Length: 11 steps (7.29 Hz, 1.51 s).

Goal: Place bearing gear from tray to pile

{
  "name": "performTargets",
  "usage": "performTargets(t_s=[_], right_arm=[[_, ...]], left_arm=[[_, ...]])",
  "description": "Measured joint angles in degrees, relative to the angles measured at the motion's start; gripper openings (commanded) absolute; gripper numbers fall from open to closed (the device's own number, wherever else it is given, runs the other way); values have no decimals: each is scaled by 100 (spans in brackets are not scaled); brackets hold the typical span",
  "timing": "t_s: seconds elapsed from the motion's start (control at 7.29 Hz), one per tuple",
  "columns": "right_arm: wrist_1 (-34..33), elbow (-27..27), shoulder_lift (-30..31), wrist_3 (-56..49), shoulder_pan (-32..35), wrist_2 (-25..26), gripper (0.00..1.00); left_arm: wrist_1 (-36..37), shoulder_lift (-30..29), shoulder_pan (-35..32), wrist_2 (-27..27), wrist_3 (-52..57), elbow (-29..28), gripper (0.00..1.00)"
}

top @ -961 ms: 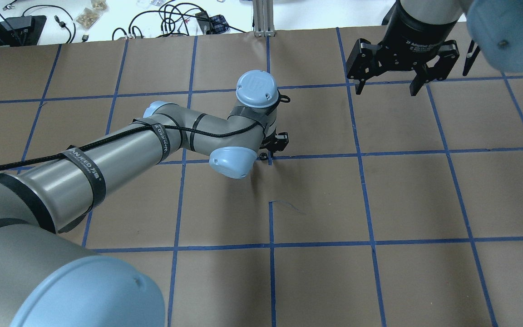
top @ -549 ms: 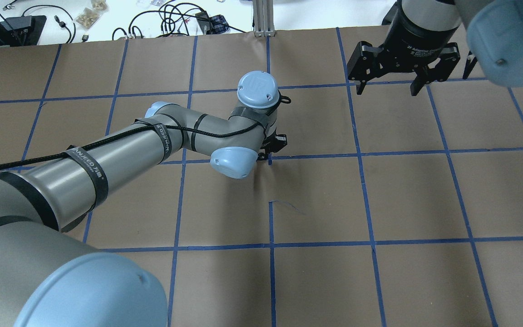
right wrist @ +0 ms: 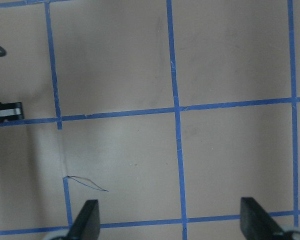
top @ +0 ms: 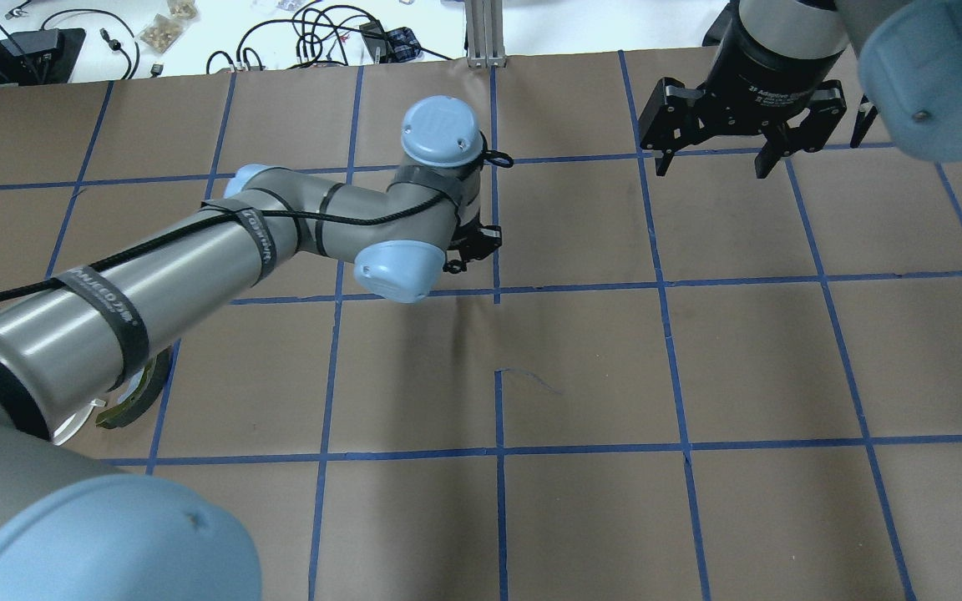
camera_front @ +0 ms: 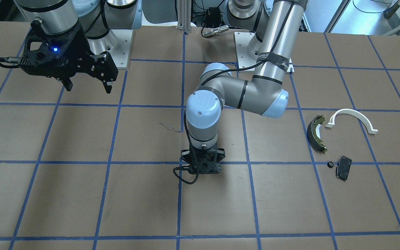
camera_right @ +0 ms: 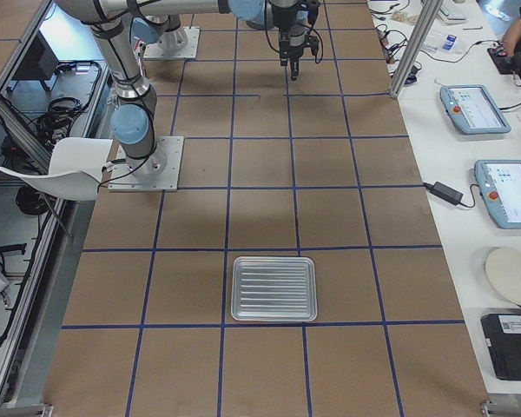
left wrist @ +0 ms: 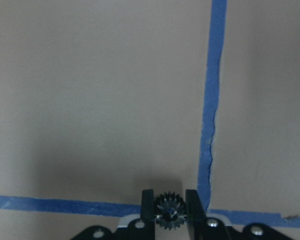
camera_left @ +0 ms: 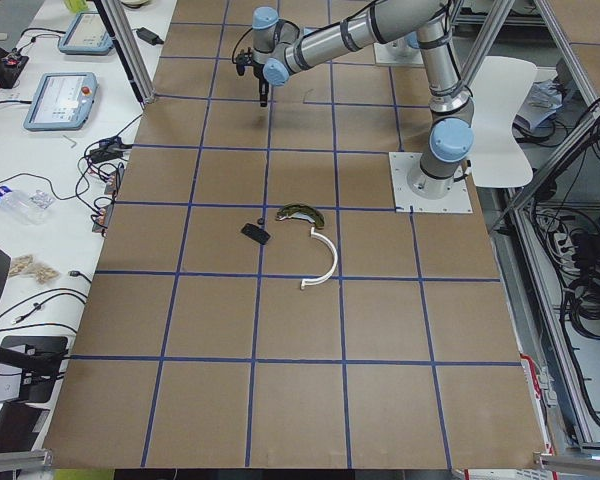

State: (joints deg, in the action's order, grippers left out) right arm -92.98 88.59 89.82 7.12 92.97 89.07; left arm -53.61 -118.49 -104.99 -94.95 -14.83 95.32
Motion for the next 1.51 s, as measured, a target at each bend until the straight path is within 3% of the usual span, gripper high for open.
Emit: performTargets(t_s=[0.41,0.82,1.37,1.51], right_arm=[[-28,19,65,8,7,-80,100],[-19,44,106,9,9,-43,100],[4,61,120,11,10,-53,100],[-4,61,121,12,10,-61,100]], left_arm=[[-535,734,1718,-205,2214,394,0],[-150,1184,3630,-300,4652,1112,0],[701,1017,5468,63,6808,1496,2],[751,909,5590,174,6905,1513,25]])
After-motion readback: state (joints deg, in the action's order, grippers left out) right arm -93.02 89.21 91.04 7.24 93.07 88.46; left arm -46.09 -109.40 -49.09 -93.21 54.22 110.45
